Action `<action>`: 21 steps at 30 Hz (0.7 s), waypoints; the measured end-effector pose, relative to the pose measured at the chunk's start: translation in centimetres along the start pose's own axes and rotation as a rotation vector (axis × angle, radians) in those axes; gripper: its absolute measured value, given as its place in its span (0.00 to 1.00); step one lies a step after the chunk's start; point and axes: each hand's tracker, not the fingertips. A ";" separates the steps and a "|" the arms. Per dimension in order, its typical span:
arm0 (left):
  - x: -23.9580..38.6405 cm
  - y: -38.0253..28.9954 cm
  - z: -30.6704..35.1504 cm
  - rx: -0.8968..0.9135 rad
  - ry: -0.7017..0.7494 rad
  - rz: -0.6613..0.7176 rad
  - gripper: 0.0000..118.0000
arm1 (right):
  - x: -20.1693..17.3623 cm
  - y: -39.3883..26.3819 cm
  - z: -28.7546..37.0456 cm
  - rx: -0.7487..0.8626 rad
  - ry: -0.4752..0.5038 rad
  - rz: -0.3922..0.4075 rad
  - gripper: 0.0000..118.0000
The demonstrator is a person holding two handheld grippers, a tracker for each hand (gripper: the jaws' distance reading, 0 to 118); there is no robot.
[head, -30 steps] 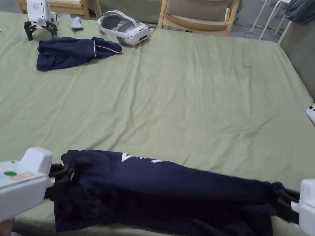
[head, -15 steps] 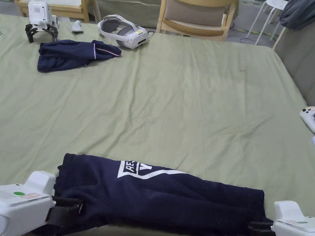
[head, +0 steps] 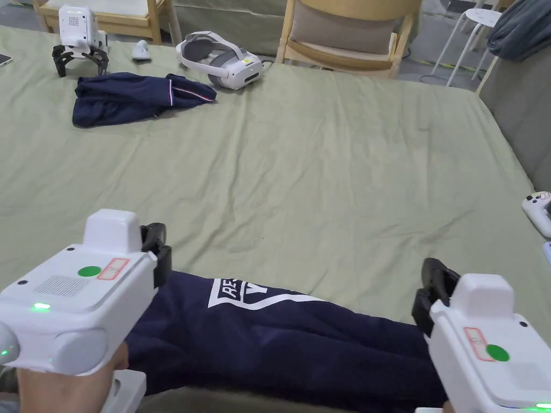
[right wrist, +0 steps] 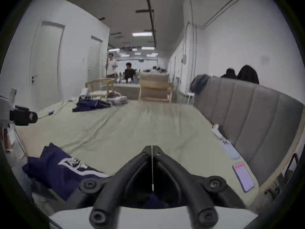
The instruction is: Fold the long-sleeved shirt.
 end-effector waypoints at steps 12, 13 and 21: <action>-14.3 0.8 -4.8 -0.306 -0.391 0.311 0.92 | -4.3 0.0 -0.3 0.009 0.127 0.014 0.00; -16.1 0.2 -5.5 -0.358 -0.404 0.331 0.92 | -4.5 0.0 -0.3 0.010 0.132 0.017 0.00; -23.0 -9.8 -13.6 -0.712 -0.549 0.753 0.94 | -6.4 0.3 -0.5 -0.026 0.192 0.054 0.00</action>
